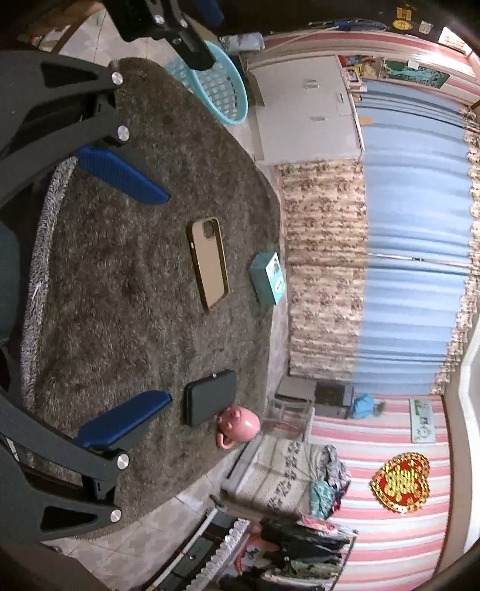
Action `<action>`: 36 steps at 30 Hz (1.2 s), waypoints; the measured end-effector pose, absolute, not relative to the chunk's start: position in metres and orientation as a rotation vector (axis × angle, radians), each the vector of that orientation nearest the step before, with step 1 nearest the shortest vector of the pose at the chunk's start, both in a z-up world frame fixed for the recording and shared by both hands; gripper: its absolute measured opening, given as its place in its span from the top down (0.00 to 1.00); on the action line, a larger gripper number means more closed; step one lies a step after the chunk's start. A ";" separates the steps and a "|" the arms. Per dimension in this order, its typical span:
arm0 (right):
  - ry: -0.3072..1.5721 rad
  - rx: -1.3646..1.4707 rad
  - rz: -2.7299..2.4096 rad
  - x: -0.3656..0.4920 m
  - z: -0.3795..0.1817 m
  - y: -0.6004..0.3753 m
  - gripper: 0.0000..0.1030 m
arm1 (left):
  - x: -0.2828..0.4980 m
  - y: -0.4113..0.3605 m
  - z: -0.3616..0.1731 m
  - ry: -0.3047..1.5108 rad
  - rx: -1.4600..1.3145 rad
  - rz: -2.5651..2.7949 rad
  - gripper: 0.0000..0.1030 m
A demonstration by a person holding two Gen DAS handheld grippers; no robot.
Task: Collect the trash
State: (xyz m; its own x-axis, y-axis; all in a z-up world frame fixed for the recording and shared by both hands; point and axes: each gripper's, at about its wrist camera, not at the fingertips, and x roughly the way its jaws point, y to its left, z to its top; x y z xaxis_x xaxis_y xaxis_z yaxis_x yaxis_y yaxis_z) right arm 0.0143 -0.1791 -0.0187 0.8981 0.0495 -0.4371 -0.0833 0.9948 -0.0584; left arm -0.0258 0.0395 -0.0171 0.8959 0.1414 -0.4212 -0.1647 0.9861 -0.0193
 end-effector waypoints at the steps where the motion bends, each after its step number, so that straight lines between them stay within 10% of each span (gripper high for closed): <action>1: 0.449 -0.073 0.065 0.014 -0.019 -0.179 0.04 | -0.026 0.040 -0.018 0.434 -0.060 0.160 0.05; 36: 0.341 -0.043 0.052 -0.008 -0.006 -0.187 0.04 | -0.044 0.039 -0.018 0.365 -0.090 0.079 0.05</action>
